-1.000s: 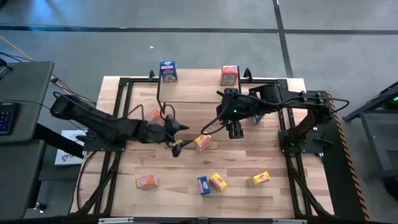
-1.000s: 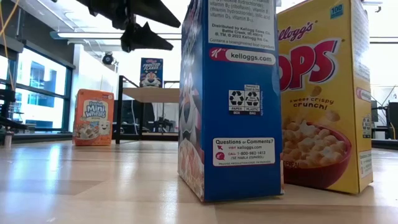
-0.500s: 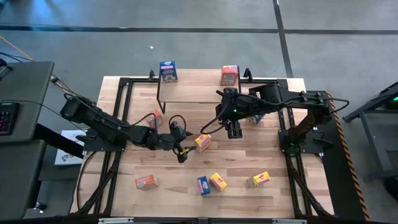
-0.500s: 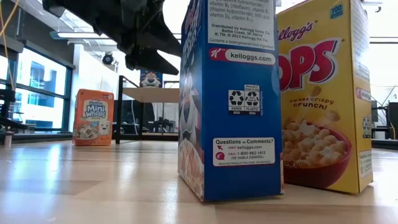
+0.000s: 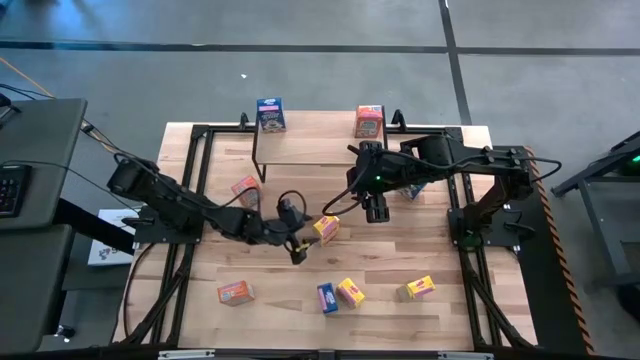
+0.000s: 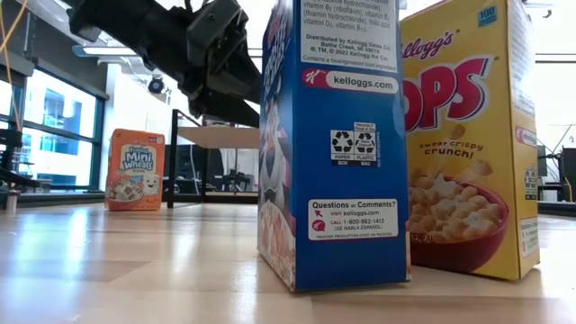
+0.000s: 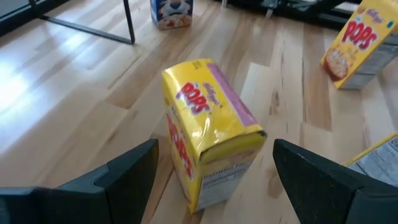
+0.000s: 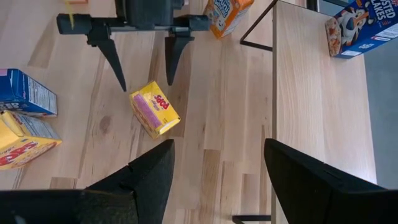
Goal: Stack cereal on shelf
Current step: Put the top left yellow cereal box on the shelf
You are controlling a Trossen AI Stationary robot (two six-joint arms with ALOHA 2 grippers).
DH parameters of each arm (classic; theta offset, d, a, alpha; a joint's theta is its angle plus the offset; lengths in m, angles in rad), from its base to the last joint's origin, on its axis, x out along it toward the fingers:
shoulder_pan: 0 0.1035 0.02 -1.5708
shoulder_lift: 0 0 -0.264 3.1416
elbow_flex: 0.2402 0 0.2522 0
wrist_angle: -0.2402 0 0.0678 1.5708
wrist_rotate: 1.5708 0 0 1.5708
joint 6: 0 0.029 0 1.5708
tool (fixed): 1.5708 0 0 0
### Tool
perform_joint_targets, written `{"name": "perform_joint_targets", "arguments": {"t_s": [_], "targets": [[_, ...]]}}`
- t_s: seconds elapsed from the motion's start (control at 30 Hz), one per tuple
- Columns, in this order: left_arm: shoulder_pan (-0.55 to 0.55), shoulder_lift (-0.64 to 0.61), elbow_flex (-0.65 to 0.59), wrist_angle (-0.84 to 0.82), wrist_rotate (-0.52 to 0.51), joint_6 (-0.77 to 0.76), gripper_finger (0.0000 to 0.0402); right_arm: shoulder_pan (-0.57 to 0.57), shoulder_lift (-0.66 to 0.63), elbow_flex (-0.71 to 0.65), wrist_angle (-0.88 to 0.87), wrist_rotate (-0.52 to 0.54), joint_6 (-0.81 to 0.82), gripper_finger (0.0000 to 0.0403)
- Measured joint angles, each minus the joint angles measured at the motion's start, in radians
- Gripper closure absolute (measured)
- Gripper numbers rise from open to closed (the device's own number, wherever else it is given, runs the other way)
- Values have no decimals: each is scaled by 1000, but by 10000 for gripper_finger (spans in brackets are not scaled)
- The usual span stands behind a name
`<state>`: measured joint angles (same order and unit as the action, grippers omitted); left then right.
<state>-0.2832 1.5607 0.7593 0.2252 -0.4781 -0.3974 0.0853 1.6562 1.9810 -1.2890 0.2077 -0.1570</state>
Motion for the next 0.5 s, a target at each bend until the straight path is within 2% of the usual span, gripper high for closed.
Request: {"name": "perform_joint_targets", "arguments": {"t_s": [0.5], "targets": [[18,85,0,112,-26,-10,93,0,0,0,0,2,0,162]]}}
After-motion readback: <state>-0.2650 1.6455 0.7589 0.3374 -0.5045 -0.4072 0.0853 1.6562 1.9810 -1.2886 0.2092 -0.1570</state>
